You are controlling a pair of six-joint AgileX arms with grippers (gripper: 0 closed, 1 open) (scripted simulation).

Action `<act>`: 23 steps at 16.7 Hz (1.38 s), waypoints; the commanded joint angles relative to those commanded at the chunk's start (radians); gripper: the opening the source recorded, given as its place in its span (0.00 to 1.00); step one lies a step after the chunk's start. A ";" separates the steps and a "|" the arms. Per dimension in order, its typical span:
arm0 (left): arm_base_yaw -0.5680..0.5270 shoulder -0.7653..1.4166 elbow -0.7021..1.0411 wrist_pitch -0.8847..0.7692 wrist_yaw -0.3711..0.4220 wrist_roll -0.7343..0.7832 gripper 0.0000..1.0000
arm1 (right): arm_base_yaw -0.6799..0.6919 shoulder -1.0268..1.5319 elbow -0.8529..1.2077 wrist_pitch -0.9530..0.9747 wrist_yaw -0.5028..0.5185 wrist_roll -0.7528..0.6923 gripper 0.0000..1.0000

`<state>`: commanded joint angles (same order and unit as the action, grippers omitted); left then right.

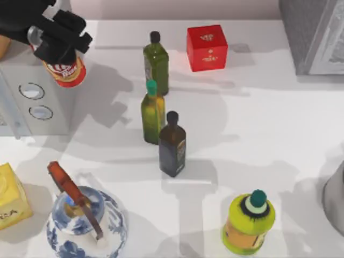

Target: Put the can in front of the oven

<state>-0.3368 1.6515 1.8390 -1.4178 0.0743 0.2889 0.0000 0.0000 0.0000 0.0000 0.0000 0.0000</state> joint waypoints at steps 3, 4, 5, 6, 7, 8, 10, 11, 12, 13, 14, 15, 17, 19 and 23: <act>0.228 -0.179 -0.205 0.008 -0.001 0.110 0.00 | 0.000 0.000 0.000 0.000 0.000 0.000 1.00; 0.308 -0.223 -0.270 0.020 -0.004 0.144 0.00 | 0.000 0.000 0.000 0.000 0.000 0.000 1.00; 0.387 -0.258 -0.333 0.038 -0.007 0.177 0.00 | 0.000 0.000 0.000 0.000 0.000 0.000 1.00; 0.466 -0.284 -0.395 0.061 -0.010 0.208 0.00 | 0.000 0.000 0.000 0.000 0.000 0.000 1.00; 0.542 -0.298 -0.454 0.089 -0.013 0.236 0.00 | 0.000 0.000 0.000 0.000 0.000 0.000 1.00; 0.613 -0.301 -0.511 0.122 -0.015 0.262 0.00 | 0.000 0.000 0.000 0.000 0.000 0.000 1.00; 0.742 -0.283 -0.614 0.197 -0.018 0.306 0.00 | 0.000 0.000 0.000 0.000 0.000 0.000 1.00; 0.798 -0.264 -0.659 0.236 -0.018 0.323 0.00 | 0.000 0.000 0.000 0.000 0.000 0.000 1.00; 0.848 -0.243 -0.698 0.274 -0.018 0.338 0.00 | 0.000 0.000 0.000 0.000 0.000 0.000 1.00; 0.890 -0.220 -0.733 0.309 -0.017 0.350 0.00 | 0.000 0.000 0.000 0.000 0.000 0.000 1.00; 0.925 -0.197 -0.761 0.341 -0.016 0.360 0.00 | 0.000 0.000 0.000 0.000 0.000 0.000 1.00; 0.952 -0.178 -0.783 0.366 -0.015 0.367 0.00 | 0.000 0.000 0.000 0.000 0.000 0.000 1.00; 0.981 -0.155 -0.806 0.395 -0.015 0.374 0.00 | 0.000 0.000 0.000 0.000 0.000 0.000 1.00; 0.981 -0.155 -0.806 0.395 -0.015 0.374 0.00 | 0.000 0.000 0.000 0.000 0.000 0.000 1.00; 0.978 -0.157 -0.807 0.396 -0.016 0.374 0.00 | 0.000 0.000 0.000 0.000 0.000 0.000 1.00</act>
<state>0.6412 1.4946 1.0325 -1.0221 0.0585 0.6631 0.0000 0.0000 0.0000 0.0000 0.0000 0.0000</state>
